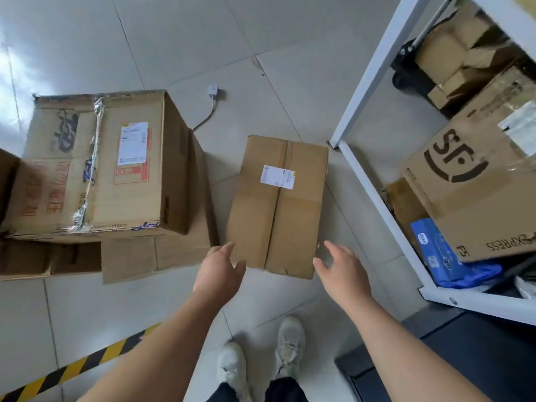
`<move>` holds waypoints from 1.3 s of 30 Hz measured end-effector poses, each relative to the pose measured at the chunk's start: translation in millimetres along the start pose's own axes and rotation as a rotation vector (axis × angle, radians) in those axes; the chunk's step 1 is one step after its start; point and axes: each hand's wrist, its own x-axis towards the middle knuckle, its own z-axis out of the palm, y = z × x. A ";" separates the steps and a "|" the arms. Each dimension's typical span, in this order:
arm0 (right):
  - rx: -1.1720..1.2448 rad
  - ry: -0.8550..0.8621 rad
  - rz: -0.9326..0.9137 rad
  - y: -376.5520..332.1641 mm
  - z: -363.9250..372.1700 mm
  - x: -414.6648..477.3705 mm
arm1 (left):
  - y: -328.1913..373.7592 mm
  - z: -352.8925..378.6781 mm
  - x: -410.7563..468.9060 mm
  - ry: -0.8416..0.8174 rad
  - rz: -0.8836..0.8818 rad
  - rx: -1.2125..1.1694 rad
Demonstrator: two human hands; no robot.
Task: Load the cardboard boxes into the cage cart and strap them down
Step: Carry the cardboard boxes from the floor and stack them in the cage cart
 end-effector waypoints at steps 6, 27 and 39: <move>0.037 -0.017 0.079 31.4 85.4 88.2 | -31.5 75.1 103.8 -0.049 -0.050 0.011; 0.288 -0.078 0.240 111.3 251.0 213.0 | -103.6 194.3 269.1 -0.100 -0.280 -0.016; 0.256 0.109 0.295 97.9 183.4 189.0 | -60.8 161.9 222.0 -0.004 -0.260 -0.200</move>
